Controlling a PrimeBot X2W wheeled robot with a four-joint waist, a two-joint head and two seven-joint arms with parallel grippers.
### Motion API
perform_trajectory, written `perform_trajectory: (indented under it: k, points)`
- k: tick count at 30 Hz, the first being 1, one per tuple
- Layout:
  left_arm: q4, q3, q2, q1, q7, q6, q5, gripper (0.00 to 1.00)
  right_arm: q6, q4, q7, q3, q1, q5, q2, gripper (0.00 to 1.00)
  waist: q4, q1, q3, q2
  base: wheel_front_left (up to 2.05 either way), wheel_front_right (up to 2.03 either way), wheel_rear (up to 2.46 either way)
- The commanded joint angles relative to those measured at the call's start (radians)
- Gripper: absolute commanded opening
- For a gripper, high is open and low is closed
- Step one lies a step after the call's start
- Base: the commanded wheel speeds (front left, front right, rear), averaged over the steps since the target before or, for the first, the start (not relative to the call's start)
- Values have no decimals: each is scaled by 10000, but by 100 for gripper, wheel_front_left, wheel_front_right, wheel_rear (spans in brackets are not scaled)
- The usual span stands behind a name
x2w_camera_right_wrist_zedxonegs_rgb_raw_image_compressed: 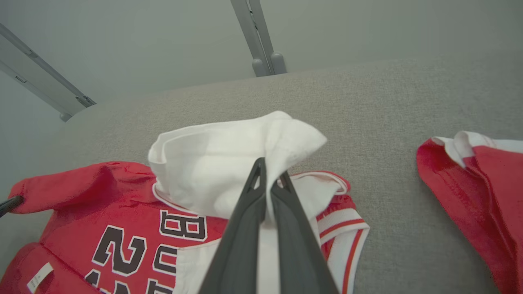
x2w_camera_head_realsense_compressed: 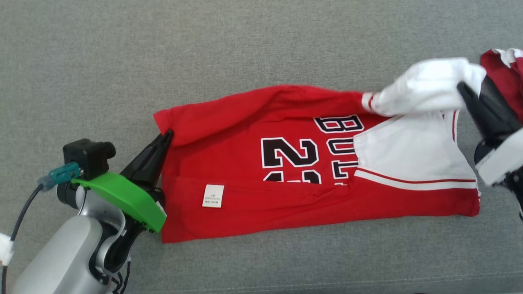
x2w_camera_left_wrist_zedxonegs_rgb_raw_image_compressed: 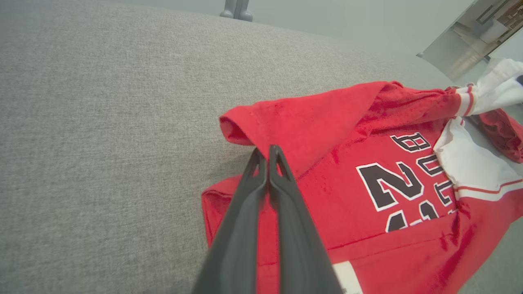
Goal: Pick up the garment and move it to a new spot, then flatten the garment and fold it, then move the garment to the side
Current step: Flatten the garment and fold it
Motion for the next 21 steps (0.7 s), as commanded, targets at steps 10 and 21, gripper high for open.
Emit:
perform_trajectory:
  k: [10,21]
  points:
    - [-232,345,553,1718,-1484,-108,63,0,-2,-1716,-297,-1053,3793,-808,1709,0,-695,0,-481,-1,0,0,0]
    - [46,-366,1199,2390,-2432,-446,1576,100,-3,-752,-648,-712,4026,-1770,1825,100,-854,0,-557,-1,0,0,0]
